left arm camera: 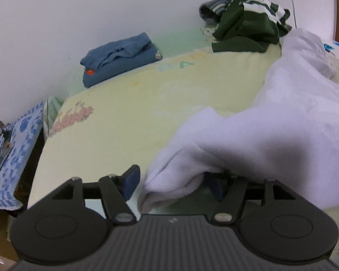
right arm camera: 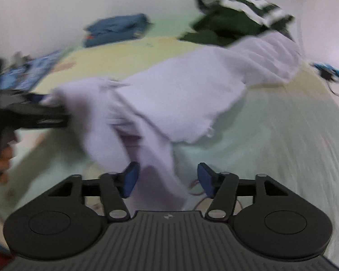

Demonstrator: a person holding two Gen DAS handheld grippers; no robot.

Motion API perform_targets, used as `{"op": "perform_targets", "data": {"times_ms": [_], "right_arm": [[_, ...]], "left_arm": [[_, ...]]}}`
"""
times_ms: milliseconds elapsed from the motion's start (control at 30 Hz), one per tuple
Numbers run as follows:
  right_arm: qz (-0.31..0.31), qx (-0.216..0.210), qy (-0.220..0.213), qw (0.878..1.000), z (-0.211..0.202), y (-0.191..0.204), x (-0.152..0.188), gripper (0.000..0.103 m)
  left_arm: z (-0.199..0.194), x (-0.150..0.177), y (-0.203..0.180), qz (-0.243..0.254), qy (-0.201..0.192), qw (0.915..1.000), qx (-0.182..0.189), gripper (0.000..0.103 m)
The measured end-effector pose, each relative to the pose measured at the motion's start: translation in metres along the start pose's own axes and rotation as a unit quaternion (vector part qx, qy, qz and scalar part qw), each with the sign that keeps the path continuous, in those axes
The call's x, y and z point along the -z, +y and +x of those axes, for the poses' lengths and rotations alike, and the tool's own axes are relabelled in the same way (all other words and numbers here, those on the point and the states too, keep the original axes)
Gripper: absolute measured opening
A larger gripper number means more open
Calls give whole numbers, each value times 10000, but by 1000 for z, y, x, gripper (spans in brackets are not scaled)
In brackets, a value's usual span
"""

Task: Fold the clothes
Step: 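Lift the white shirt with both grippers and pull it off the pile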

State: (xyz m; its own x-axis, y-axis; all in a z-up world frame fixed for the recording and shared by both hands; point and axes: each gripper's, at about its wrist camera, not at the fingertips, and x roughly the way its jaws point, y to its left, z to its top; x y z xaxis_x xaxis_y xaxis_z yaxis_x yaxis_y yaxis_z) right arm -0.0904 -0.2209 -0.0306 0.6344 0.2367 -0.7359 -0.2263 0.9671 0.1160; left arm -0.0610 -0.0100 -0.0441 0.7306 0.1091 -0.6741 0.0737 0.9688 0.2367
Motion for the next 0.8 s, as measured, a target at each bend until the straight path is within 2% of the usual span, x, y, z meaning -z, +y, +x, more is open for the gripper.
{"op": "perform_targets", "data": {"times_ms": [33, 67, 100, 133, 167, 233, 300, 367, 400, 533, 667, 800], "right_arm": [[135, -20, -27, 9999, 1, -3, -3, 23], [272, -43, -54, 9996, 1, -6, -6, 6], [408, -67, -81, 9991, 2, -10, -9, 2], [697, -111, -163, 9974, -1, -17, -13, 2], [988, -155, -246, 9947, -4, -24, -18, 2], [1464, -245, -540, 9875, -17, -33, -30, 2], [1669, -338, -941, 9809, -35, -35, -45, 2], [1599, -307, -1396, 9767, -55, -28, -59, 2], [1429, -200, -1635, 9759, -65, -21, -66, 2], [778, 187, -2483, 9654, -105, -2, -94, 2], [689, 100, -3197, 9450, -150, -1, -117, 2], [638, -23, -3889, 9191, -197, 2, -138, 2]], "left_arm": [[-2, -3, 1, -34, -47, 10000, 28, 75], [-5, -6, 2, -74, -102, 9999, 63, 73], [-8, -9, 3, -113, -157, 9998, 98, 59], [-11, -12, 4, -153, -212, 9996, 134, 38], [-13, -16, 5, -192, -267, 9993, 169, 27], [-19, -22, 8, -272, -378, 9986, 240, 21], [-25, -29, 10, -351, -488, 9977, 310, 18], [-30, -35, 12, -430, -597, 9966, 381, 15], [-33, -38, 13, -469, -652, 9959, 416, 15], [-77, -68, 25, -579, -1323, 9869, 722, 15], [-122, -101, 39, -628, -1971, 9740, 919, 15], [-172, -135, 57, -615, -2496, 9595, 1151, 15]]}}
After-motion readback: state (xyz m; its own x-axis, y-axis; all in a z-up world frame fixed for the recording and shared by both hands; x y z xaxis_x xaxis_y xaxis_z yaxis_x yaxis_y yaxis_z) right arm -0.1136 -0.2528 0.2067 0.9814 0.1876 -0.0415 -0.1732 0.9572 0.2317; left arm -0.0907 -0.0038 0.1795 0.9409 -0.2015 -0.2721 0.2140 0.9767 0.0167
